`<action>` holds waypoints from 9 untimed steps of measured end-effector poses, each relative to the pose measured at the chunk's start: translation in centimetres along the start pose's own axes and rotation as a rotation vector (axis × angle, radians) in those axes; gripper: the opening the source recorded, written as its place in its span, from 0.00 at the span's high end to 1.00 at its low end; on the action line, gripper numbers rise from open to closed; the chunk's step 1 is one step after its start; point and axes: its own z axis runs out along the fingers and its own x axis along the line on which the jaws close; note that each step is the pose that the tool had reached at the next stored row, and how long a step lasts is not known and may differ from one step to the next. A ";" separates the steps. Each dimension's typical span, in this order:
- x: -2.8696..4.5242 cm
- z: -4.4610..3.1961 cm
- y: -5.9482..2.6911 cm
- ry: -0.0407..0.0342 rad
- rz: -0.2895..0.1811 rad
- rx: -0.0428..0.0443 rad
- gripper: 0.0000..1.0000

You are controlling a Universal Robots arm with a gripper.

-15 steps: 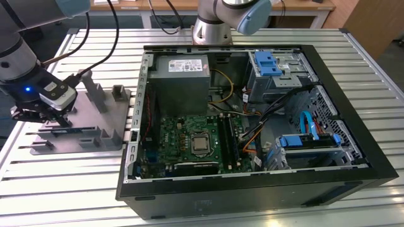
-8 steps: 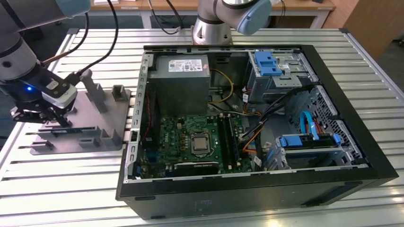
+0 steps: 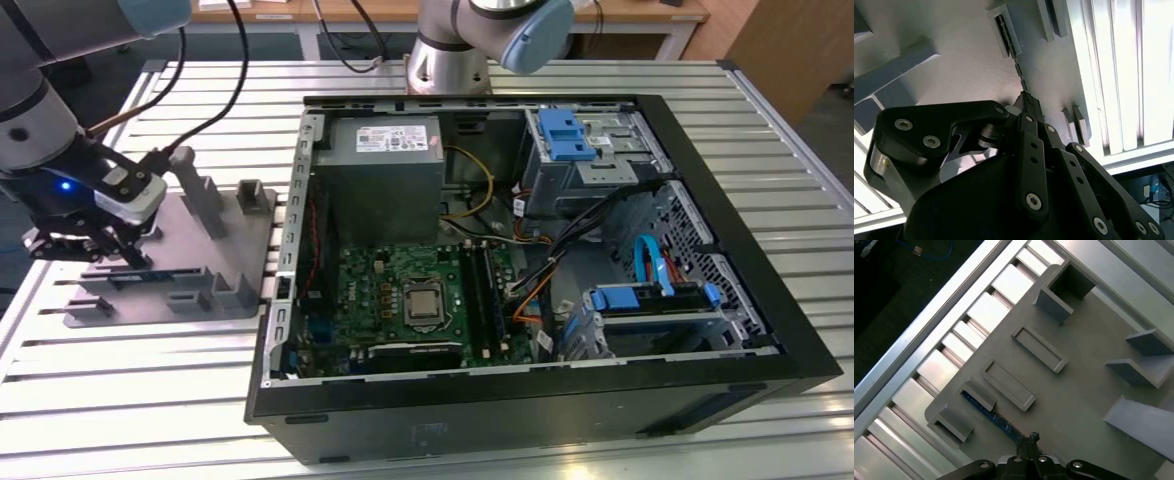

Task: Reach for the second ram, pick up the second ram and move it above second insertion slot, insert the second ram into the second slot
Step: 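Pick up the second ram and move it above second insertion slot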

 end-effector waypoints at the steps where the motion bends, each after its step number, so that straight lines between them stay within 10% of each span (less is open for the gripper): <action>1: 0.00 0.00 0.00 0.0001 -0.010 -0.0001 0.90; 9: 0.00 0.00 0.00 0.0007 -0.084 -0.0004 0.90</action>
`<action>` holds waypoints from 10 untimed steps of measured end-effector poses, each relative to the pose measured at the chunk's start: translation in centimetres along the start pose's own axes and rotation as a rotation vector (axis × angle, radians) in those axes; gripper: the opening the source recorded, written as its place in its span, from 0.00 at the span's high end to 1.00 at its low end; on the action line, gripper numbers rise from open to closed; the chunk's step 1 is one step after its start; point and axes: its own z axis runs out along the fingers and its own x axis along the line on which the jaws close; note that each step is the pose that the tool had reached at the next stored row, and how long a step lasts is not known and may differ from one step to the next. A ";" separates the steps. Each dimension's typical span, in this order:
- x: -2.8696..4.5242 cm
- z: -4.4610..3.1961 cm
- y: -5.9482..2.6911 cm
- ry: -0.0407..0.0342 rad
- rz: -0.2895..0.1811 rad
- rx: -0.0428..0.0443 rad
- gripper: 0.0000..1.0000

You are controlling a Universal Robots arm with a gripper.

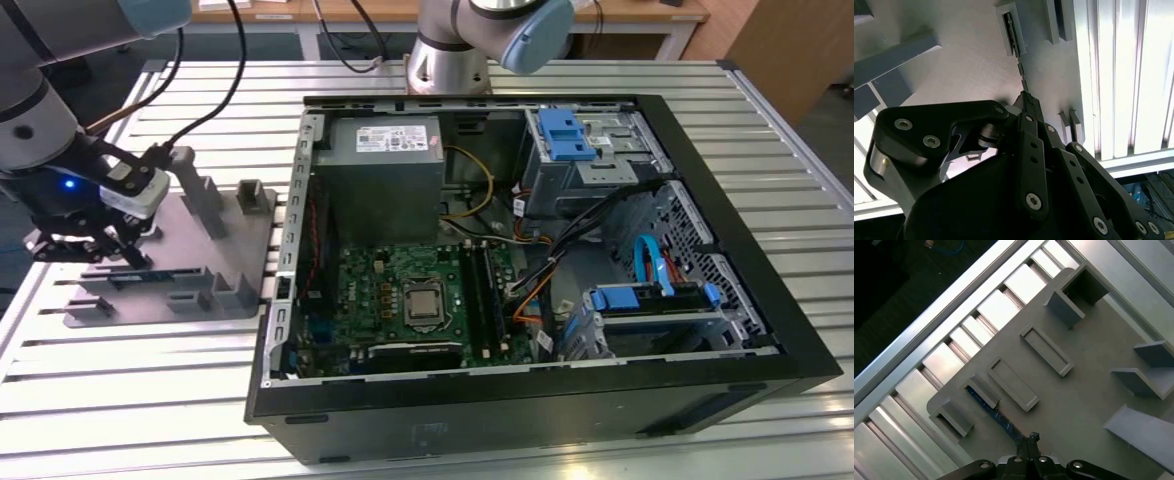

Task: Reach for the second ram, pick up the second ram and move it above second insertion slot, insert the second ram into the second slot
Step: 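Pick up the second ram and move it above second insertion slot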

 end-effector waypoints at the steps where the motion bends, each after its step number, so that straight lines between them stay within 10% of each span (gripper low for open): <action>1: 0.00 0.00 0.00 0.0001 -0.010 0.0000 0.90; 10: 0.00 0.00 0.00 0.0007 -0.089 -0.0003 0.90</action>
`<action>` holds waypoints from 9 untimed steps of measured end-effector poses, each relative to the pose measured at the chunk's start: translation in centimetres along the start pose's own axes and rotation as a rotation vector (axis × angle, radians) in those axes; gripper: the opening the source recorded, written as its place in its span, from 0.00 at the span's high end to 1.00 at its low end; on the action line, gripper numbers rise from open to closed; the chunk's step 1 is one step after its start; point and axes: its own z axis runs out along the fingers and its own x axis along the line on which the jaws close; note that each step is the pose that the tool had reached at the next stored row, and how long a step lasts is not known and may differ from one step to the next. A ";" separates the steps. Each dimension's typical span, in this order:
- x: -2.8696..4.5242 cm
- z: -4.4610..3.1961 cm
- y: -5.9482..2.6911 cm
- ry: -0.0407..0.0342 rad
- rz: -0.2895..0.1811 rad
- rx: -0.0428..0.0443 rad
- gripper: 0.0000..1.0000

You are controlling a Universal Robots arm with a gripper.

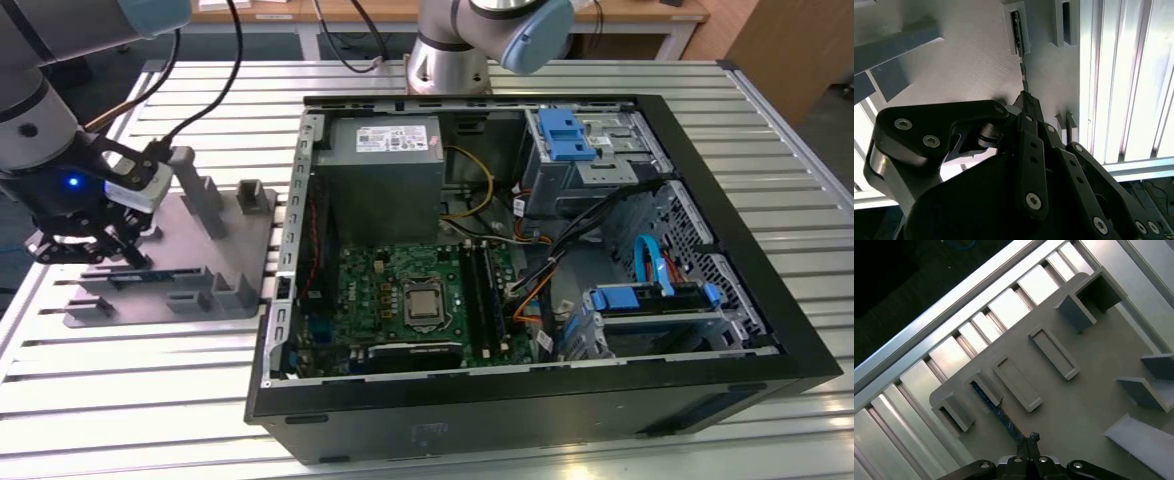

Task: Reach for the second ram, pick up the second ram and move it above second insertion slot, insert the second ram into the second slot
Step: 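Pick up the second ram and move it above second insertion slot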

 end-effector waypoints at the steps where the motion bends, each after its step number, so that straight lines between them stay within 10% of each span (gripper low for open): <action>1: 0.00 0.00 0.00 0.0000 -0.009 0.0000 0.90; 9: 0.00 0.01 0.00 0.0005 -0.077 -0.0003 0.90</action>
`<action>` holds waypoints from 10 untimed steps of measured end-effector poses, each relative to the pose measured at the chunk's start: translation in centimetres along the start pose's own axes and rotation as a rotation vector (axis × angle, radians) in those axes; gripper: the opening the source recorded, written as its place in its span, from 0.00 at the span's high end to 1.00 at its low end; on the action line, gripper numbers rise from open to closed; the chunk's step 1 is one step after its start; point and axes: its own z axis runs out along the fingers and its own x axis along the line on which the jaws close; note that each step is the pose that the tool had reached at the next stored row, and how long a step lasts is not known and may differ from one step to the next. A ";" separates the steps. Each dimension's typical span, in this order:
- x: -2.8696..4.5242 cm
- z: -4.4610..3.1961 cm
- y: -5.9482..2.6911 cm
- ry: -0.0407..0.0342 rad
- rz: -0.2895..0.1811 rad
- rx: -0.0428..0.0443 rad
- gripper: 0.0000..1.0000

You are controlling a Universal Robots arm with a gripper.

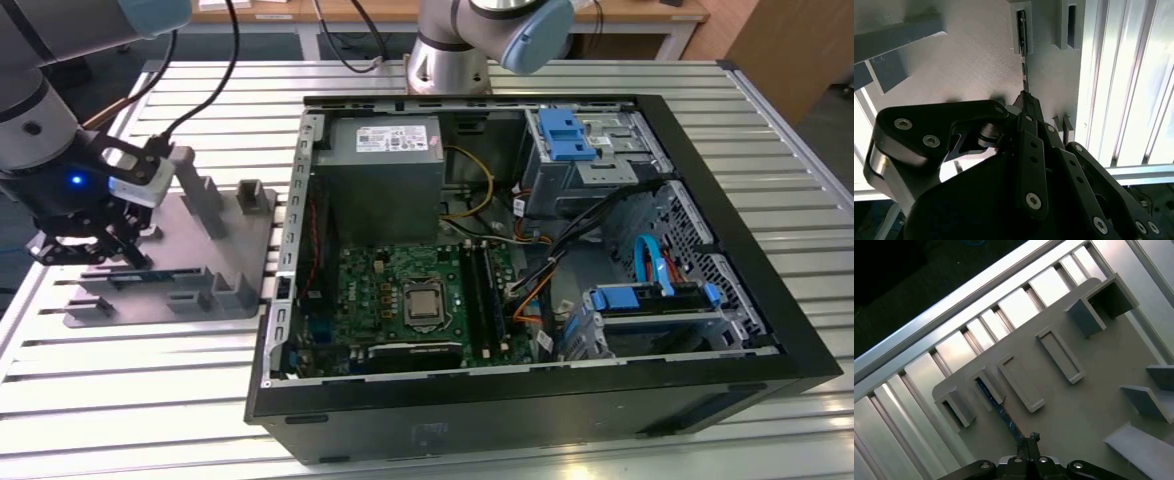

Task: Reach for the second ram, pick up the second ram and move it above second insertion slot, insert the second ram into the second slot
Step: 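Pick up the second ram and move it above second insertion slot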

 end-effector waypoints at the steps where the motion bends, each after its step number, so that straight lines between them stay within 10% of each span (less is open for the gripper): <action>1: 0.00 0.00 0.00 0.0001 -0.009 0.0000 0.90; 10: 0.00 0.00 0.00 0.0007 -0.088 -0.0003 0.90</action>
